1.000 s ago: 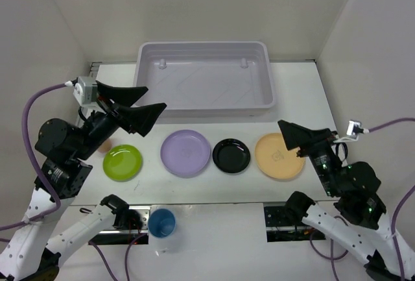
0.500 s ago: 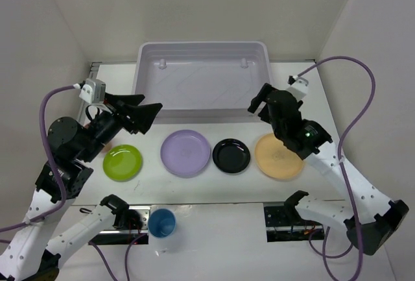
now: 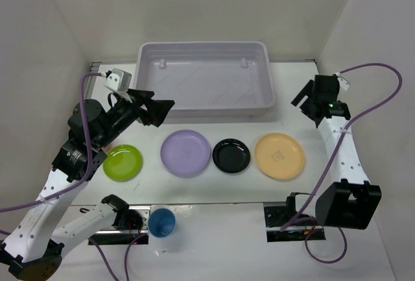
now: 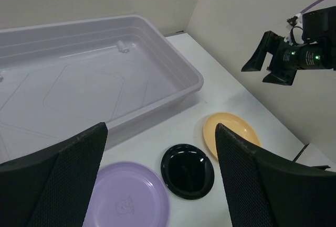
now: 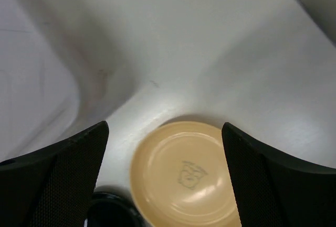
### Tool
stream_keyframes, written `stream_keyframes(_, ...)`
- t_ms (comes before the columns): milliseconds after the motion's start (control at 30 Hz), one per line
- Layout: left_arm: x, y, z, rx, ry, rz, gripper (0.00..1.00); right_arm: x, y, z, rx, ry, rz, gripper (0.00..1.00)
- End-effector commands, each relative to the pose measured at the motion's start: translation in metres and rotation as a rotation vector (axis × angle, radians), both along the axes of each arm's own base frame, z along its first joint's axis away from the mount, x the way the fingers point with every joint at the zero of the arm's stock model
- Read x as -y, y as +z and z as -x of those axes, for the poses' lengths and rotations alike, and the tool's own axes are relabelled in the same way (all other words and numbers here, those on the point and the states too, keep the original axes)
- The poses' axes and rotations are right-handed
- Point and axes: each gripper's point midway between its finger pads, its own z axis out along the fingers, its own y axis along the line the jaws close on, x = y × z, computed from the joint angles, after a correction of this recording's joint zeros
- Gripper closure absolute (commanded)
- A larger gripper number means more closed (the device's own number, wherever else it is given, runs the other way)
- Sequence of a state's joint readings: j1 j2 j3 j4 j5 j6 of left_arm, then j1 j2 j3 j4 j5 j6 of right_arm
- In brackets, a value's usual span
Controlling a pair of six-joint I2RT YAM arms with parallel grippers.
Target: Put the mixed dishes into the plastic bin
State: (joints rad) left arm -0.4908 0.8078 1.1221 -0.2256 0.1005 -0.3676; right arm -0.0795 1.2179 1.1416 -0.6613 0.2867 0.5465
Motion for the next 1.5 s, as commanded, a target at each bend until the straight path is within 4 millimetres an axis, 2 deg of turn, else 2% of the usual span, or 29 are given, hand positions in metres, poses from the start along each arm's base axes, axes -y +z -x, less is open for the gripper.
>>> stream_keyframes(0, 0.004, 0.01, 0.007, 0.059, -0.044, -0.005, 0.1, 0.026, -0.026, 0.02, -0.143, 0.099, 0.011, 0.08)
stream_keyframes(67, 0.008, -0.003, 0.005, 0.039, -0.063, -0.016, 0.09, 0.021, -0.036, 0.02, -0.168, 0.143, -0.018, 0.11)
stream_keyframes(100, 0.01, -0.001, 0.006, 0.047, -0.073, -0.012, 0.09, 0.015, -0.04, 0.016, -0.179, 0.203, -0.01, 0.11)
stream_keyframes(133, 0.01, -0.007, 0.005, 0.042, -0.073, -0.024, 0.09, 0.012, -0.043, 0.015, -0.186, 0.223, -0.019, 0.05)
stream_keyframes(167, 0.011, -0.004, 0.006, 0.05, -0.082, -0.021, 0.08, 0.011, -0.048, 0.011, -0.206, 0.227, -0.012, 0.05)
stream_keyframes(267, 0.013, -0.01, 0.006, 0.047, -0.093, -0.033, 0.08, 0.017, -0.071, 0.015, -0.305, 0.215, -0.011, 0.03)
stream_keyframes(300, 0.015, -0.012, 0.006, 0.046, -0.102, -0.034, 0.08, 0.013, -0.088, 0.016, -0.349, 0.228, -0.04, 0.03)
stream_keyframes(400, 0.015, -0.014, 0.005, 0.046, -0.102, -0.034, 0.06, -0.006, -0.116, 0.013, -0.432, 0.305, -0.052, 0.01)
stream_keyframes(433, 0.018, -0.014, 0.007, 0.046, -0.111, -0.033, 0.06, -0.006, -0.124, 0.015, -0.458, 0.303, -0.04, 0.01)
stream_keyframes(600, 0.016, -0.012, 0.009, 0.06, -0.11, -0.037, 0.05, -0.013, -0.149, 0.015, -0.539, 0.336, -0.074, 0.01)
stream_keyframes(767, 0.017, -0.014, 0.012, 0.06, -0.12, -0.036, 0.05, -0.018, -0.15, 0.014, -0.549, 0.364, -0.078, 0.01)
stream_keyframes(800, 0.017, -0.014, 0.012, 0.06, -0.12, -0.036, 0.05, -0.02, -0.138, 0.012, -0.514, 0.36, -0.058, 0.01)
stream_keyframes(900, 0.016, -0.013, 0.015, 0.06, -0.12, -0.036, 0.05, -0.025, -0.12, 0.015, -0.453, 0.304, -0.041, 0.01)
stream_keyframes(933, 0.016, -0.013, 0.015, 0.06, -0.12, -0.036, 0.05, -0.038, -0.108, 0.019, -0.408, 0.32, -0.031, 0.01)
stream_keyframes(1000, 0.017, -0.017, 0.014, 0.045, -0.12, -0.032, 0.05, -0.06, -0.099, 0.023, -0.368, 0.331, -0.041, 0.01)
stream_keyframes(1033, 0.017, -0.015, 0.014, 0.055, -0.12, -0.027, 0.05, -0.083, -0.091, 0.028, -0.353, 0.373, 0.023, 0.01)
stream_keyframes(1100, 0.018, -0.015, 0.016, 0.049, -0.131, -0.021, 0.04, -0.107, -0.078, 0.032, -0.344, 0.395, 0.04, 0.01)
stream_keyframes(1200, 0.017, -0.012, 0.018, 0.058, -0.131, -0.017, 0.04, -0.148, -0.068, 0.048, -0.371, 0.49, 0.043, 0.02)
stream_keyframes(1233, 0.017, -0.012, 0.018, 0.058, -0.131, -0.017, 0.04, -0.16, -0.069, 0.055, -0.389, 0.506, 0.059, 0.04)
stream_keyframes(1267, 0.016, -0.01, 0.02, 0.066, -0.131, -0.013, 0.04, -0.184, -0.072, 0.068, -0.405, 0.559, 0.115, 0.04)
stream_keyframes(1333, 0.015, -0.01, 0.022, 0.066, -0.131, -0.013, 0.04, -0.198, -0.081, 0.091, -0.453, 0.546, 0.146, 0.06)
stream_keyframes(1367, 0.015, -0.01, 0.022, 0.066, -0.131, -0.013, 0.04, -0.207, -0.083, 0.098, -0.464, 0.549, 0.159, 0.15)
stream_keyframes(1400, 0.013, -0.006, 0.025, 0.077, -0.131, -0.007, 0.04, -0.217, -0.092, 0.118, -0.514, 0.591, 0.207, 0.2)
stream_keyframes(1467, 0.013, -0.013, 0.024, 0.053, -0.122, -0.009, 0.04, -0.224, -0.099, 0.131, -0.536, 0.553, 0.219, 0.23)
